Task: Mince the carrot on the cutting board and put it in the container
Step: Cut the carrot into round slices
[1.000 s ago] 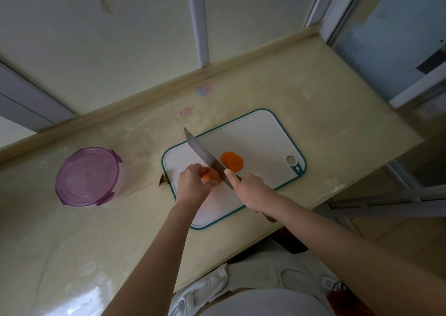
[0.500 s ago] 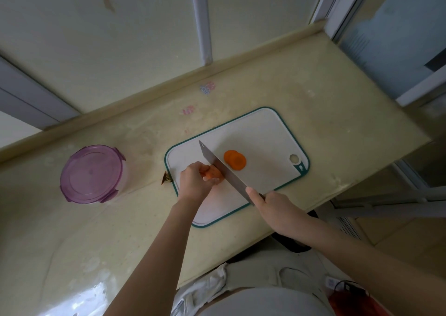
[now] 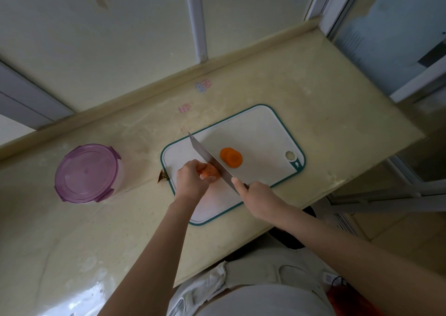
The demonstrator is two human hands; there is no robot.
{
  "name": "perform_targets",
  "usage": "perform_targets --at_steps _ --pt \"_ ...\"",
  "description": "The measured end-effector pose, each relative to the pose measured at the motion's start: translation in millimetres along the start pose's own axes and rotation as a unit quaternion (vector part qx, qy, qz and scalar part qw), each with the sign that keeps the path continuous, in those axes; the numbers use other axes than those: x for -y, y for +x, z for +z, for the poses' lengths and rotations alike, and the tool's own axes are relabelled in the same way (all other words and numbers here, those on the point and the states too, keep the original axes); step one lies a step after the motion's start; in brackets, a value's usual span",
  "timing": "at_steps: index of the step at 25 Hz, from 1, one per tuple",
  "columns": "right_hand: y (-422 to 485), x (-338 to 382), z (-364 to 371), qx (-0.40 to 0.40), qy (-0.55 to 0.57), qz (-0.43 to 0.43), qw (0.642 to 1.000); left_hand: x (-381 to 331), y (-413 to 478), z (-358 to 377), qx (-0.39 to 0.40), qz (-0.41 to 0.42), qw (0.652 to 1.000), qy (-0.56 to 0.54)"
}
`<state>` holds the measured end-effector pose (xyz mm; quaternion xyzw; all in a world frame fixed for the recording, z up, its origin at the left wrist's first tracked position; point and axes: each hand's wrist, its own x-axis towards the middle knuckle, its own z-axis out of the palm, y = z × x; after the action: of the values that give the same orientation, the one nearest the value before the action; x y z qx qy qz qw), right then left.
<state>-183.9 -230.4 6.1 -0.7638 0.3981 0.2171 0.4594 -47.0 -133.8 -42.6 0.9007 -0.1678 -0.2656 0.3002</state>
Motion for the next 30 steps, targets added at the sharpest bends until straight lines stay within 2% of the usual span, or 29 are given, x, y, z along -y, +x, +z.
perform_targets --at_steps 16,27,30 --pt "11 12 0 -0.003 -0.024 -0.025 0.999 0 -2 2 -0.015 0.004 1.000 -0.001" --pt "-5 -30 3 -0.017 0.002 -0.002 1.000 0 -3 3 -0.023 -0.001 1.000 -0.009" --pt "12 -18 14 -0.011 -0.021 -0.033 0.999 0 -7 3 -0.024 0.005 1.000 -0.005"
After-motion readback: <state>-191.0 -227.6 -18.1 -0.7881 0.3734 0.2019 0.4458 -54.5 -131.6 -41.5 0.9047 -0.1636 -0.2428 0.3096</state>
